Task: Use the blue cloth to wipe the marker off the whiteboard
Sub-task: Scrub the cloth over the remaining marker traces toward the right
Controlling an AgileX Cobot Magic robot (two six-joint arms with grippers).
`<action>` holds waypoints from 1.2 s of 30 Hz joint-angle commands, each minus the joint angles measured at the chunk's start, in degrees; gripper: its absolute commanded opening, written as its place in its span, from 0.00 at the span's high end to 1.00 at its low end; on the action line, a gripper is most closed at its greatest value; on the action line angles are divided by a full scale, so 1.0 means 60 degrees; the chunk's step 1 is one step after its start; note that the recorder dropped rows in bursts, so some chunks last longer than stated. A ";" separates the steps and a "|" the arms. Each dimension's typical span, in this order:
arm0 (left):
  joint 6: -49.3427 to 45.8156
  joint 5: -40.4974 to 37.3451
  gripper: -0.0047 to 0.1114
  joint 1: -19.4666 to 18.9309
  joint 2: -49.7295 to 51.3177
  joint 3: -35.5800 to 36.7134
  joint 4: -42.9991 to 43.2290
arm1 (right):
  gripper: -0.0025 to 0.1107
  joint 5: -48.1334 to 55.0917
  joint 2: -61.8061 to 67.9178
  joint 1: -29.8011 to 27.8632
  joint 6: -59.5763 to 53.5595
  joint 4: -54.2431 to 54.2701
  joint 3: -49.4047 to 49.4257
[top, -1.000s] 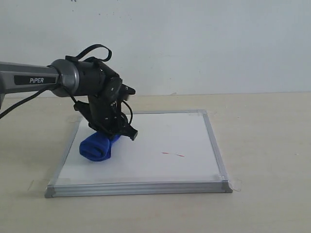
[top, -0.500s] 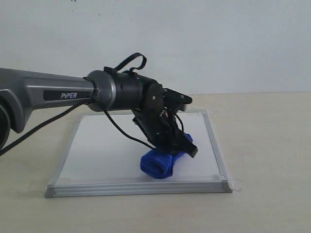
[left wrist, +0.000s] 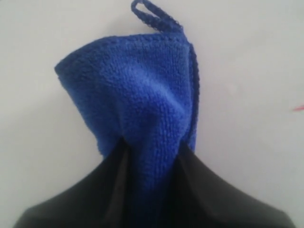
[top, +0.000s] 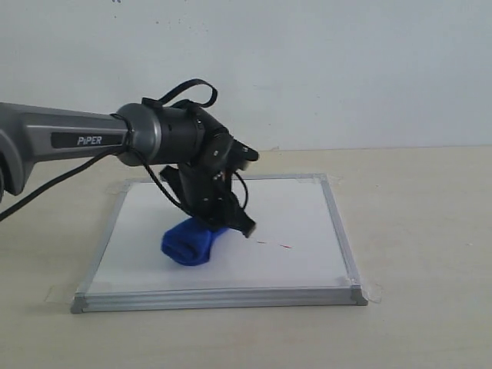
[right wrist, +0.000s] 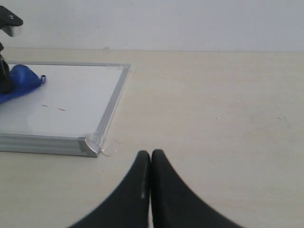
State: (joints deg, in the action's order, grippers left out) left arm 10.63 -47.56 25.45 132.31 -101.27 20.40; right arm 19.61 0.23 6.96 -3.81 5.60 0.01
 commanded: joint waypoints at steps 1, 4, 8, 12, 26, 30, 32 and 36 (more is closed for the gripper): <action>0.0883 -0.1214 0.93 -0.0313 0.0001 -0.0015 0.1172 | 0.98 -0.0084 -0.0039 -0.0016 -0.0004 0.0003 -0.0002; 0.0792 -0.1193 0.93 -0.0161 0.0001 -0.0015 0.0937 | 0.98 -0.0084 -0.0039 -0.0016 -0.0004 0.0003 -0.0002; 0.0425 -0.0671 0.93 0.0375 0.0001 -0.0015 0.0451 | 0.98 -0.0084 -0.0039 -0.0016 -0.0004 0.0003 -0.0002; 0.0159 -0.0087 0.93 0.1195 0.0001 -0.0015 0.0143 | 0.98 -0.0084 -0.0039 -0.0016 -0.0004 0.0003 -0.0002; -0.0571 0.0525 0.93 0.2524 0.0001 -0.0128 -0.0086 | 0.98 -0.0084 -0.0039 -0.0016 -0.0004 0.0003 -0.0002; -0.0571 0.0575 0.93 0.2220 0.0001 -0.0472 -0.0014 | 0.98 -0.0084 -0.0039 -0.0016 -0.0004 0.0003 -0.0002; -0.0571 0.0575 0.93 0.1932 0.0001 -0.0611 0.0024 | 0.98 -0.0084 -0.0039 -0.0016 -0.0004 0.0003 -0.0002; -0.0332 0.0575 0.93 0.1238 0.0001 -0.0670 0.0320 | 0.98 -0.0084 -0.0039 -0.0016 -0.0004 0.0003 -0.0002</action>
State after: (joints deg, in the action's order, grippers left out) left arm 7.26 -44.40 35.71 132.58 -104.81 20.48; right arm 19.61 0.23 6.96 -3.81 5.60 0.01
